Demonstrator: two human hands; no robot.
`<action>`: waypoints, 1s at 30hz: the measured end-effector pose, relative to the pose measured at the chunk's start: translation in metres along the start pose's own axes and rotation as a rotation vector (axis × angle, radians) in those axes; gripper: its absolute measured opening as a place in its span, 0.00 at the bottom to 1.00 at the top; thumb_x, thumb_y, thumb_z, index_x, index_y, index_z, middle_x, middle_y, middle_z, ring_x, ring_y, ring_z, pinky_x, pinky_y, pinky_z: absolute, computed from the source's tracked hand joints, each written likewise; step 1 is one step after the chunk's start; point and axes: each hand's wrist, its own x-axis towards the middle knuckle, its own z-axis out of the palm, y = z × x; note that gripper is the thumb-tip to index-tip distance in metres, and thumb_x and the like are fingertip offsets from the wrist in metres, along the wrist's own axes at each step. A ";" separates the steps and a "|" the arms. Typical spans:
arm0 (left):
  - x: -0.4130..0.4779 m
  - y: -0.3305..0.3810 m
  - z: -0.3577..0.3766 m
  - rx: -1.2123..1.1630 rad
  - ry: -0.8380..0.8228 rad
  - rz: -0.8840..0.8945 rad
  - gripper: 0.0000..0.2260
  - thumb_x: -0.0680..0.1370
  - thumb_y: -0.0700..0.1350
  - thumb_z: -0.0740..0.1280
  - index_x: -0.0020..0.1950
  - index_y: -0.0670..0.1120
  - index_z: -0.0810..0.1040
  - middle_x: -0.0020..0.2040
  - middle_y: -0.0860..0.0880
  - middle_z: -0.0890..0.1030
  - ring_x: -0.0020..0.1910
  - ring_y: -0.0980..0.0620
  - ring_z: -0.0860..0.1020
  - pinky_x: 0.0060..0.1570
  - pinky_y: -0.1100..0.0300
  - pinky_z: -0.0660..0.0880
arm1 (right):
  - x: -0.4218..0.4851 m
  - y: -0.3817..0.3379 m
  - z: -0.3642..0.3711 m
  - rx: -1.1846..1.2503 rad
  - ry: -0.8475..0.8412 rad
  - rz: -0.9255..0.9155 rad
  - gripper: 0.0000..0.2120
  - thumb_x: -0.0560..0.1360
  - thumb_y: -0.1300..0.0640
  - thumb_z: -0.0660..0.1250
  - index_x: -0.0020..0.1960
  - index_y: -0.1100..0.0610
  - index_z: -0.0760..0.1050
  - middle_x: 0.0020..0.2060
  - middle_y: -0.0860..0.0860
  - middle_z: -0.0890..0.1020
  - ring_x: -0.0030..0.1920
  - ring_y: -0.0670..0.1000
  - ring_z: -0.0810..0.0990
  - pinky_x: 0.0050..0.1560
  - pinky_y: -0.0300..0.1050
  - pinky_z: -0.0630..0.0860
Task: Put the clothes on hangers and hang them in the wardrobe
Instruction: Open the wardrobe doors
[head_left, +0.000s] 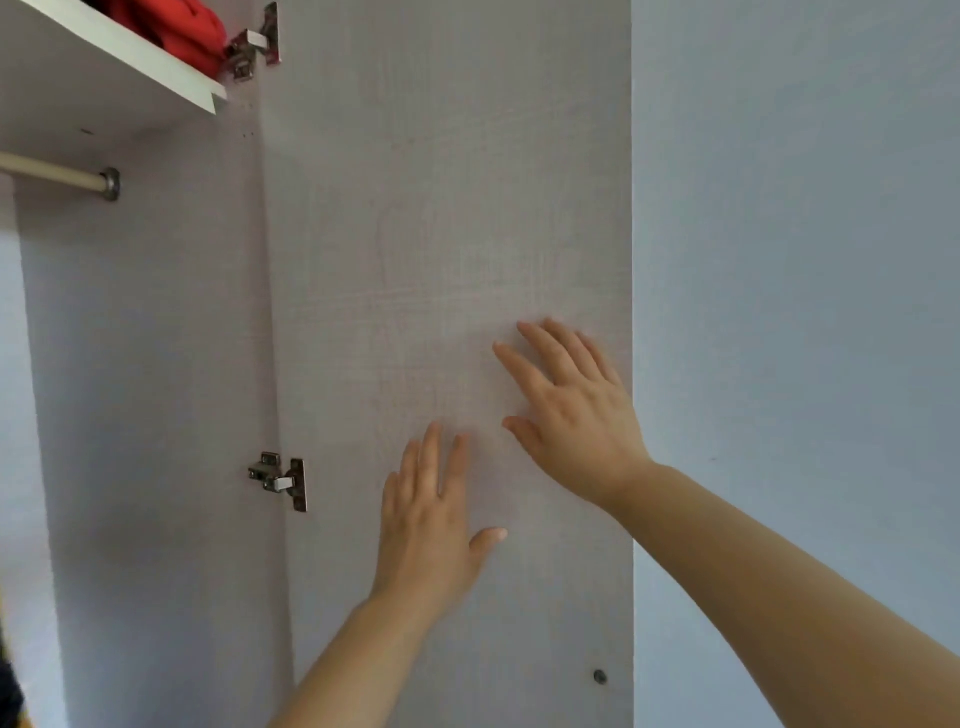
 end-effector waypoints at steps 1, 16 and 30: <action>0.006 -0.003 0.007 -0.006 0.004 0.003 0.44 0.74 0.66 0.57 0.67 0.54 0.23 0.75 0.46 0.34 0.74 0.46 0.39 0.73 0.51 0.45 | 0.001 0.005 0.009 -0.035 0.023 -0.008 0.31 0.68 0.51 0.73 0.68 0.55 0.69 0.69 0.58 0.68 0.71 0.60 0.64 0.71 0.53 0.51; 0.036 -0.015 0.046 0.025 0.119 0.020 0.45 0.67 0.64 0.70 0.74 0.55 0.46 0.76 0.47 0.52 0.74 0.42 0.55 0.68 0.39 0.58 | -0.003 0.046 0.097 0.007 0.293 -0.089 0.21 0.74 0.49 0.64 0.65 0.52 0.74 0.68 0.54 0.71 0.70 0.58 0.65 0.69 0.57 0.57; -0.048 -0.038 0.003 0.275 0.041 -0.379 0.33 0.76 0.60 0.59 0.76 0.54 0.48 0.76 0.49 0.51 0.74 0.49 0.50 0.71 0.52 0.51 | -0.029 -0.038 0.113 0.482 0.186 -0.306 0.18 0.68 0.60 0.68 0.57 0.59 0.78 0.56 0.59 0.79 0.59 0.61 0.76 0.65 0.60 0.65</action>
